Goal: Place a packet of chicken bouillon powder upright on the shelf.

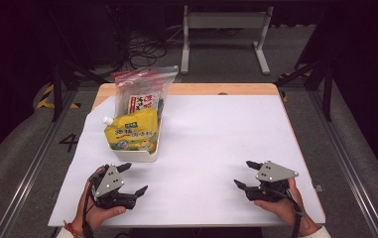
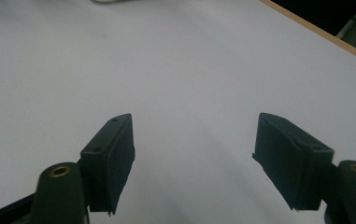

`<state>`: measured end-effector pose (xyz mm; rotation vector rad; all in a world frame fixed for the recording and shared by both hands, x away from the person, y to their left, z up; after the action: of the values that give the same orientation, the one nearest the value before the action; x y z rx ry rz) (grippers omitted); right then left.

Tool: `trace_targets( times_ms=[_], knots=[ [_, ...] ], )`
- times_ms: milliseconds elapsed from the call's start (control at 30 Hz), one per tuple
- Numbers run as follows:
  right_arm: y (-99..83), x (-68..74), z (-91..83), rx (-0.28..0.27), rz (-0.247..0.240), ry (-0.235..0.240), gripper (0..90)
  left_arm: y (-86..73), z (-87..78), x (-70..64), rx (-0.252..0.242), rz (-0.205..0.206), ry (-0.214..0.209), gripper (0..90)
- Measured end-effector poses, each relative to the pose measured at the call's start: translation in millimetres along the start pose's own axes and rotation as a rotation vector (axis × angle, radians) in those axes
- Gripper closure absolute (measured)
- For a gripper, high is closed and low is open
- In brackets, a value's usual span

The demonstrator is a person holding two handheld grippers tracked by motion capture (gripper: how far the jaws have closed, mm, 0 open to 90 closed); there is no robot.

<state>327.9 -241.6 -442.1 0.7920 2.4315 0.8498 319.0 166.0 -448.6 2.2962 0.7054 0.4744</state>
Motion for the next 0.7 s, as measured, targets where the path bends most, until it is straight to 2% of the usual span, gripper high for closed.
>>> trace_targets(
  times_ms=[133,233,333,400,500,600,700],
  knots=[
    [-8.3,-4.6,-2.1,0.004,0.008,-0.005,22.0,-2.3,2.5,-1.7,0.028,0.022,0.017,13.2],
    [-17.4,-7.9,-1.8,0.030,0.001,-0.026,18.9,-6.7,4.6,-1.0,0.035,0.009,0.001,13.0],
    [-25.7,-10.6,-2.5,0.044,0.013,-0.031,16.0,-12.3,9.9,0.2,0.072,0.024,0.013,12.4],
    [-30.7,-12.4,-4.1,0.055,0.019,-0.031,15.1,-14.4,12.4,-1.1,0.089,0.020,0.010,12.9],
    [-40.0,-13.4,-6.4,0.055,0.048,-0.035,11.6,-16.2,15.0,-3.9,0.106,0.045,0.010,12.5],
    [-48.0,-16.3,-8.4,0.062,0.075,-0.056,10.2,-15.6,15.8,-5.0,0.107,0.052,0.013,10.7],
    [-51.7,-18.0,-11.9,0.049,0.105,-0.061,8.7,-13.6,16.6,-3.6,0.089,0.025,0.003,9.3]
  ],
)
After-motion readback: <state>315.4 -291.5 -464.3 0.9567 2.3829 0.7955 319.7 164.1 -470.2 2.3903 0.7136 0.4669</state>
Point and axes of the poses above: each handheld gripper's, and its own axes: z roughly forward along the jaws, y roughly out of its top, x roughly to its left, the point moved 4 cm from there along z, roughly forward along the jaws, and after that the axes turned 13 degrees about x, right-handed, at the moved point
